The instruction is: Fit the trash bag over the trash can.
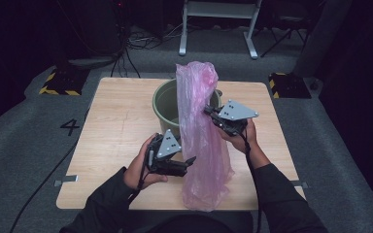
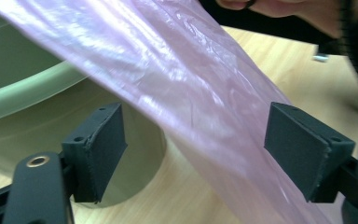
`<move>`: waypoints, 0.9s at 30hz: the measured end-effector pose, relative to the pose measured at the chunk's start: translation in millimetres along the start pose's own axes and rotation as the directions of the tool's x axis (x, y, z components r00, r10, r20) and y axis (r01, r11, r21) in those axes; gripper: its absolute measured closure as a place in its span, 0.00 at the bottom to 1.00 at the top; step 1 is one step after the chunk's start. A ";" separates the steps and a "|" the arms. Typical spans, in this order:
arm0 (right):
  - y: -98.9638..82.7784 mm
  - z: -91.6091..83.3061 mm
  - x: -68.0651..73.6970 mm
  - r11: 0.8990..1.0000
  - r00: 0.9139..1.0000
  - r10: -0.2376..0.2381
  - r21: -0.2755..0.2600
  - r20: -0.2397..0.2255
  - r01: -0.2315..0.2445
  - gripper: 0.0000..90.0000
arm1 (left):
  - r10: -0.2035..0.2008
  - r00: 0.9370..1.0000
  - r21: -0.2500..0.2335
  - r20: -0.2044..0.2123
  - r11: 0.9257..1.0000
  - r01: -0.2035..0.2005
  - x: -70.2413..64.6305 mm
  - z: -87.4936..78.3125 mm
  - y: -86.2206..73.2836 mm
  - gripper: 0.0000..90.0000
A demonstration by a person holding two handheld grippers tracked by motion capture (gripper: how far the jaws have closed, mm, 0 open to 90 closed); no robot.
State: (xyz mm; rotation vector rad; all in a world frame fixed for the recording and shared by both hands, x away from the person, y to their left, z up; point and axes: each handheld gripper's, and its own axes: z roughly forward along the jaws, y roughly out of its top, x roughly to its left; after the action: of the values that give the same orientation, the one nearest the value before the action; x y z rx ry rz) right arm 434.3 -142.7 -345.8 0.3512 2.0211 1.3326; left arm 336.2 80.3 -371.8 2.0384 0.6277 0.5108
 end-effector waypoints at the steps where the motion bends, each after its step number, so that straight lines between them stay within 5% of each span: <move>1: 0.1 -0.1 0.2 1.000 1.000 -0.001 -0.002 -0.001 0.001 0.99 | -0.002 1.000 0.015 -0.024 1.000 0.003 -1.5 6.1 1.1 0.23; 2: 0.1 -0.1 0.2 1.000 1.000 -0.001 -0.002 -0.001 0.001 0.99 | -0.002 1.000 0.015 -0.024 1.000 0.003 -1.5 6.1 1.1 0.22; 3: 0.1 -0.3 0.5 1.000 1.000 0.001 -0.004 -0.002 -0.001 0.99 | -0.007 0.996 0.037 -0.086 0.999 0.010 -3.5 13.8 2.0 0.22; 6: 0.5 -2.5 1.7 1.000 1.000 0.006 -0.018 -0.017 -0.007 0.99 | -0.001 0.995 0.030 -0.096 1.000 0.004 -5.1 27.9 -1.5 0.24; 11: -1.0 -3.8 -0.3 0.999 0.997 0.040 -0.032 -0.061 -0.042 0.99 | -0.012 0.999 -0.024 -0.044 1.000 0.011 1.7 43.6 -15.6 0.32; 13: -1.9 -3.5 -0.3 0.998 0.996 0.052 -0.035 -0.073 -0.055 0.99 | -0.029 0.999 -0.037 -0.025 0.999 0.028 4.8 48.2 -19.3 0.42; 21: -2.0 -5.3 0.2 0.997 0.991 0.064 -0.031 -0.118 -0.068 0.96 | 0.055 0.997 -0.111 -0.047 0.992 -0.060 9.4 31.2 -23.8 0.93; 25: -1.8 -5.3 0.8 0.997 0.988 0.071 -0.028 -0.138 -0.076 0.90 | 0.094 0.995 -0.122 -0.042 0.988 -0.099 9.6 22.9 -26.9 0.99; 26: -1.2 -5.3 0.5 0.997 0.986 0.077 -0.021 -0.146 -0.081 0.78 | 0.124 0.991 -0.114 -0.043 0.985 -0.128 9.3 17.1 -29.3 0.99; 27: -1.2 -5.3 0.5 0.997 0.986 0.077 -0.021 -0.146 -0.081 0.78 | 0.124 0.991 -0.114 -0.043 0.985 -0.128 9.3 17.1 -29.3 0.99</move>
State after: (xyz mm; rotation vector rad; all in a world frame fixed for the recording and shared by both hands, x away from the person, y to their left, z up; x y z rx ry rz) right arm 430.5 -146.7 -345.8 0.3335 2.1255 1.4701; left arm 346.6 88.1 -404.4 1.9697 0.4803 0.6449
